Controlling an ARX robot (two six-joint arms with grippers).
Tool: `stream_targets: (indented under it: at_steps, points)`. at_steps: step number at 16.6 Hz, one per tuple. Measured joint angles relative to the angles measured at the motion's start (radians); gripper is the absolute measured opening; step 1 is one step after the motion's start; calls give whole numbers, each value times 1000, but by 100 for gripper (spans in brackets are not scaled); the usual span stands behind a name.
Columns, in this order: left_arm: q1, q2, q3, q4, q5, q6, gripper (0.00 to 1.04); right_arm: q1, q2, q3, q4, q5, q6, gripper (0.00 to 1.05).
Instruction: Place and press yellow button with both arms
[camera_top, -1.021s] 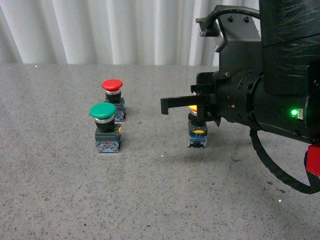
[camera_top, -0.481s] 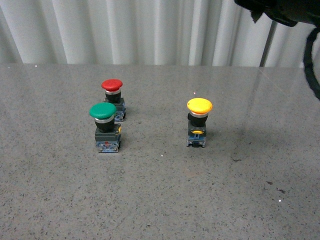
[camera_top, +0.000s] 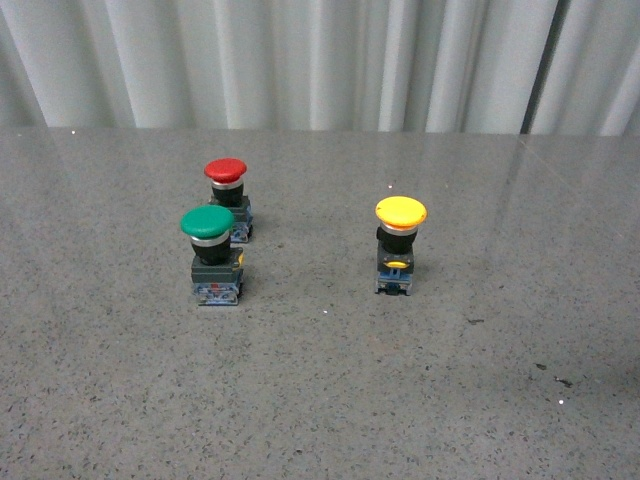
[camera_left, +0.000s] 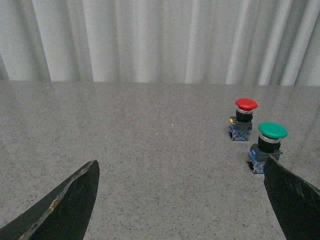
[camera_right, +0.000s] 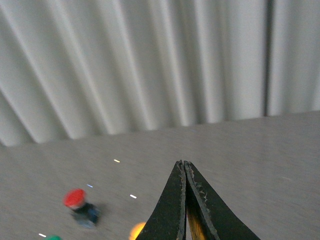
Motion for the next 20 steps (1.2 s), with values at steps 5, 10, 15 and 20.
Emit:
stream_targets:
  at_steps: [5, 10, 15, 20]
  points:
    - [0, 0, 0, 0, 0, 0, 98, -350, -556, -254, -378, -262, -149, 2]
    - [0, 0, 0, 0, 0, 0, 98, -453, -782, -431, -336, -375, -169, 2]
    - [0, 0, 0, 0, -1, 0, 98, -453, -952, -494, -466, -375, -171, 2]
    - [0, 0, 0, 0, 0, 0, 98, -453, -970, -512, -457, -375, -172, 2]
